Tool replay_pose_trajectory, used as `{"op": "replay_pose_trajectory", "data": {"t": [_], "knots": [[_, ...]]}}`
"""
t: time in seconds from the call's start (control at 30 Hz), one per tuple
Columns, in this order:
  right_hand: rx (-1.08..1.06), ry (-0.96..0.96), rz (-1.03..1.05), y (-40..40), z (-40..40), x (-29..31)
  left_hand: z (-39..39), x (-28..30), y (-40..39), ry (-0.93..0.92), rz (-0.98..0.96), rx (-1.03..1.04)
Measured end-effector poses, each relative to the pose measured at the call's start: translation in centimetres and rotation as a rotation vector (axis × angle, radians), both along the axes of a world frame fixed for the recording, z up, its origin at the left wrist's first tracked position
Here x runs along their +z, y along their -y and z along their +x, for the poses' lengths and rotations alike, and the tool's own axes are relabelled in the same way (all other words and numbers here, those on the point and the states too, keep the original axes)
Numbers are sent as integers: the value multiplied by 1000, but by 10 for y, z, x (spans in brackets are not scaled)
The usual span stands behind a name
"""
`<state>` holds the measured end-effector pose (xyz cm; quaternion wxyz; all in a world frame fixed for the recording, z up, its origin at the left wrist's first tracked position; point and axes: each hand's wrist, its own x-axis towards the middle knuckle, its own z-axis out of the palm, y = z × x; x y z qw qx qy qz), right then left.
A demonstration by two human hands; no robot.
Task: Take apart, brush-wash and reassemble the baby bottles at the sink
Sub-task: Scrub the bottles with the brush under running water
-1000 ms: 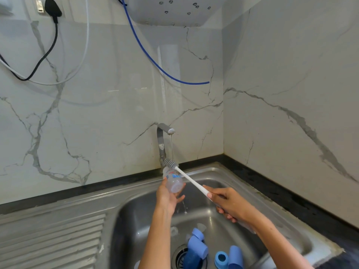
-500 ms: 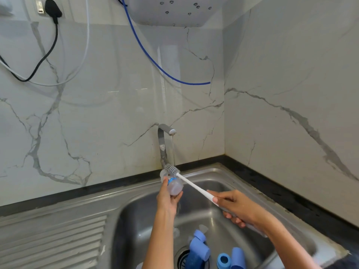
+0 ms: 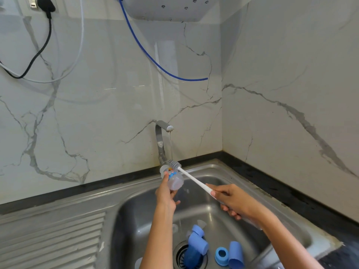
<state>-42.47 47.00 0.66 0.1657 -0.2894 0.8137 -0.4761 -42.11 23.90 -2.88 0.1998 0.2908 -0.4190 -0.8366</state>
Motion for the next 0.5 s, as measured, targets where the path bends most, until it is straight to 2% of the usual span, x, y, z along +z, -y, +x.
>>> {"op": "replay_pose_trajectory", "data": {"t": [0.17, 0.4, 0.5], "knots": [[-52, -60, -10, 17, 3, -5, 2, 4, -5, -13, -112, -19], [100, 156, -9, -20, -6, 14, 13, 13, 9, -170, 103, 76], [89, 60, 7, -7, 1, 8, 10, 12, 7, -147, 67, 17]]}}
